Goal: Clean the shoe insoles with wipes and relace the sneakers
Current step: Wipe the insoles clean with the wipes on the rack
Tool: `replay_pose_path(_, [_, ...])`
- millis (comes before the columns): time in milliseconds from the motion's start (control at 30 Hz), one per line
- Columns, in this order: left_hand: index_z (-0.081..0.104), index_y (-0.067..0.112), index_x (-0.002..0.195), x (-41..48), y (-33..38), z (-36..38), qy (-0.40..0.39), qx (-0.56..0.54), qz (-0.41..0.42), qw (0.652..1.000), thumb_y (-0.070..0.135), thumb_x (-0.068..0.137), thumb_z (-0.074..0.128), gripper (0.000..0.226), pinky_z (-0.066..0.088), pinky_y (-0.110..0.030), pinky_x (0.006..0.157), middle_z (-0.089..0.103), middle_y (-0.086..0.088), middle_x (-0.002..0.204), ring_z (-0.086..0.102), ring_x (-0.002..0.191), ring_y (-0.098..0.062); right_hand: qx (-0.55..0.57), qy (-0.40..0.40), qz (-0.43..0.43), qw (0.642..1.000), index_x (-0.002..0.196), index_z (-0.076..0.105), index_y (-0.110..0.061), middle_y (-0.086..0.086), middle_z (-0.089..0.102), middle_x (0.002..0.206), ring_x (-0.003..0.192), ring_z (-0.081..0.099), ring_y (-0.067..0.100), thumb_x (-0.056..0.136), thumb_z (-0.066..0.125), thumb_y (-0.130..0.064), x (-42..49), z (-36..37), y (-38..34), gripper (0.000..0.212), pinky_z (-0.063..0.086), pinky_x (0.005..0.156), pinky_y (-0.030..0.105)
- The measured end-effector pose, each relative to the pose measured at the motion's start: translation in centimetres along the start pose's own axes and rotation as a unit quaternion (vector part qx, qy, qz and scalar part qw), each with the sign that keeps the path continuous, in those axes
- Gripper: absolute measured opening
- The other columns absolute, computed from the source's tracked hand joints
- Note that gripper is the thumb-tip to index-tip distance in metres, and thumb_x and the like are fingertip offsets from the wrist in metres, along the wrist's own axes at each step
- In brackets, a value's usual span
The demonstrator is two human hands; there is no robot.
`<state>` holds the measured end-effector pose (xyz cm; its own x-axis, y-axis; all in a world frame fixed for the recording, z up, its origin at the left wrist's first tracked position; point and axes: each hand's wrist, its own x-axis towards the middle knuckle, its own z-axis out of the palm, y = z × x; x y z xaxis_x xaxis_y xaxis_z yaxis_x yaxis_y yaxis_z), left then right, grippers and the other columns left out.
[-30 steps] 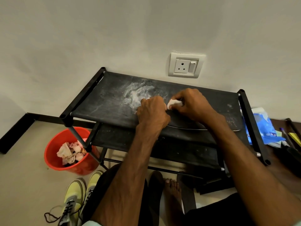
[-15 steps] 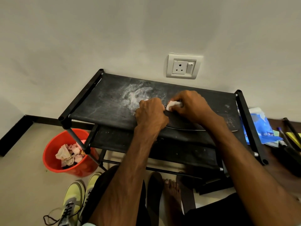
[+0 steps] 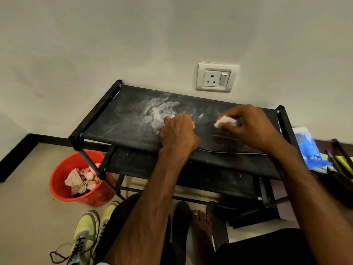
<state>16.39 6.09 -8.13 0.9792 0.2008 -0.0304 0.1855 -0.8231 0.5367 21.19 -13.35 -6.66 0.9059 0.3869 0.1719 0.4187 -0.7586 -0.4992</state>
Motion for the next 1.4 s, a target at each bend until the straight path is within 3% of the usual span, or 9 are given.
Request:
replay_pose_path(200, [0.069, 0.019, 0.113, 0.3, -0.4, 0.1, 0.001, -0.016, 0.009, 1.0, 0.018, 0.085, 0.077, 0.029, 0.042, -0.036, 0.09, 0.066, -0.002, 0.119, 0.044, 0.124, -0.027, 0.059, 0.037, 0.038, 0.997, 0.103, 0.079, -0.023, -0.01, 0.074, 0.095, 0.084, 0.066, 0.0, 0.087, 0.079, -0.014, 0.2, 0.3, 1.5, 0.018, 0.053, 0.074, 0.018])
replay_pose_path(333, [0.069, 0.023, 0.116, 0.3, -0.3, 0.1, 0.0, -0.006, 0.035, 0.999, 0.017, 0.085, 0.077, 0.032, 0.045, -0.037, 0.095, 0.067, 0.0, 0.12, 0.043, 0.124, -0.026, 0.058, 0.012, 0.018, 0.998, 0.1, 0.08, -0.022, -0.009, 0.074, 0.094, 0.082, 0.065, -0.003, 0.087, 0.079, -0.015, 1.2, 1.1, 0.8, 0.015, 0.046, 0.067, 0.005])
replay_pose_path(500, [0.064, 0.029, 0.13, 0.5, -0.4, 0.5, -0.045, -0.007, 0.056, 0.997, 0.029, 0.089, 0.073, 0.041, 0.039, -0.037, 0.101, 0.061, 0.001, 0.132, 0.038, 0.129, -0.024, -0.01, -0.066, -0.002, 0.998, 0.107, 0.079, -0.021, -0.003, 0.074, 0.106, 0.092, 0.064, 0.011, 0.09, 0.075, -0.013, 3.1, 2.5, -0.5, 0.018, 0.054, 0.085, 0.027])
replay_pose_path(600, [0.064, 0.033, 0.13, 0.4, -0.6, 0.6, -0.045, 0.002, 0.047, 0.998, 0.042, 0.086, 0.075, 0.045, 0.038, -0.038, 0.1, 0.06, 0.003, 0.132, 0.037, 0.128, -0.026, 0.001, -0.072, 0.007, 0.997, 0.105, 0.08, -0.02, -0.002, 0.076, 0.104, 0.092, 0.067, 0.011, 0.09, 0.075, -0.011, 3.4, 2.3, -0.5, 0.018, 0.055, 0.087, 0.029])
replay_pose_path(867, [0.059, 0.035, 0.136, -0.4, 0.6, 0.4, -0.032, 0.063, 0.056, 0.996, 0.032, 0.09, 0.072, 0.047, 0.038, -0.037, 0.098, 0.055, -0.003, 0.137, 0.037, 0.128, -0.03, -0.04, -0.237, -0.018, 0.97, 0.099, 0.078, -0.028, -0.012, 0.075, 0.098, 0.09, 0.069, 0.001, 0.088, 0.077, -0.018, -0.2, -0.3, -1.4, 0.015, 0.058, 0.08, 0.022])
replay_pose_path(1133, [0.057, 0.04, 0.138, -0.6, 0.8, -0.3, -0.063, 0.078, 0.058, 0.993, 0.037, 0.093, 0.068, 0.046, 0.037, -0.044, 0.103, 0.05, -0.004, 0.142, 0.034, 0.132, -0.032, -0.04, -0.084, 0.034, 0.995, 0.103, 0.078, -0.031, -0.005, 0.075, 0.106, 0.093, 0.066, 0.011, 0.089, 0.075, -0.015, 2.6, 2.2, 0.4, 0.021, 0.058, 0.088, 0.036])
replay_pose_path(1233, [0.056, 0.041, 0.138, -0.6, 0.8, -0.3, -0.068, 0.079, 0.054, 0.993, 0.038, 0.092, 0.069, 0.048, 0.037, -0.044, 0.103, 0.049, -0.003, 0.143, 0.034, 0.132, -0.032, -0.045, -0.109, 0.034, 0.992, 0.103, 0.079, -0.031, -0.004, 0.074, 0.107, 0.095, 0.067, 0.013, 0.09, 0.075, -0.017, 2.5, 2.1, 0.4, 0.019, 0.058, 0.089, 0.039])
replay_pose_path(1400, [0.059, 0.039, 0.136, -0.6, 0.9, -0.2, -0.06, 0.079, 0.051, 0.994, 0.033, 0.092, 0.071, 0.046, 0.037, -0.044, 0.104, 0.05, -0.003, 0.142, 0.035, 0.133, -0.032, -0.05, -0.228, 0.0, 0.972, 0.1, 0.079, -0.027, -0.01, 0.076, 0.1, 0.092, 0.069, 0.005, 0.088, 0.077, -0.024, -0.2, -0.2, -0.5, 0.012, 0.06, 0.084, 0.035])
